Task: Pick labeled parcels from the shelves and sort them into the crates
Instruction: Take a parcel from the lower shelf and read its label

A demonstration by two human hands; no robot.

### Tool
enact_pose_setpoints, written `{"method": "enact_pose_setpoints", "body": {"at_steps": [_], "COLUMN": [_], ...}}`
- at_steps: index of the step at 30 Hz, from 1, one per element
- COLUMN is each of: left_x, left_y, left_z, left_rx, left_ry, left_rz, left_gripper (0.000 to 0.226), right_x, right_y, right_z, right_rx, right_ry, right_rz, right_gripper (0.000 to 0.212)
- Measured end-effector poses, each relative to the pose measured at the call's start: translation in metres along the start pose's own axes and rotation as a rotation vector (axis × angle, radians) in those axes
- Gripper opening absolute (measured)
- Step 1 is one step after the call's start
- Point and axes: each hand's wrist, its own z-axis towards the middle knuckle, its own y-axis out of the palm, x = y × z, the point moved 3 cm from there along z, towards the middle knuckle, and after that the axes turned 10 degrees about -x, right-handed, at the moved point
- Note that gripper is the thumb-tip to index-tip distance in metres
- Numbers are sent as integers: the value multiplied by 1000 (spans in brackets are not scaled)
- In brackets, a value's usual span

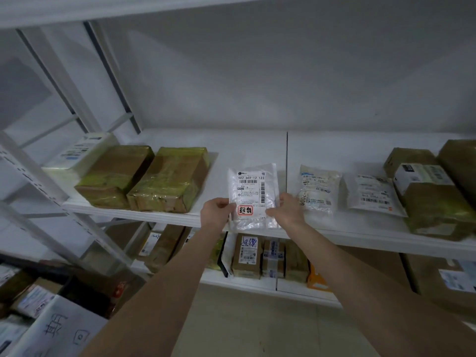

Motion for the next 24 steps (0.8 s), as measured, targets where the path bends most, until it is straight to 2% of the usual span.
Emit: {"method": "enact_pose_setpoints", "body": {"at_steps": [3, 7, 10, 11, 15, 19, 24], "left_x": [-6, -19, -34, -40, -69, -97, -129], "left_y": [-2, -10, -19, -23, -44, -72, -103], "left_z": [-10, -25, -39, -43, -58, -82, -108], "left_rx": [27, 59, 81, 87, 146, 238, 293], "left_ry": [-22, -62, -93, -101, -154, -208, -272], "left_rz": [-3, -16, -11, -13, 0, -11, -83], "left_gripper": [9, 11, 23, 25, 22, 17, 15], "right_x": [4, 9, 13, 12, 7, 4, 1], "right_y": [6, 15, 26, 31, 60, 102, 152], "right_z": [-5, -13, -19, -21, -30, -41, -54], "right_rx": [-5, -19, -43, -60, -132, -240, -332], "right_ry": [-21, -57, -76, -85, -119, -139, -150], "right_rz": [-11, -77, -158, -167, -198, -222, -282], "right_gripper": [33, 11, 2, 1, 23, 29, 12]}}
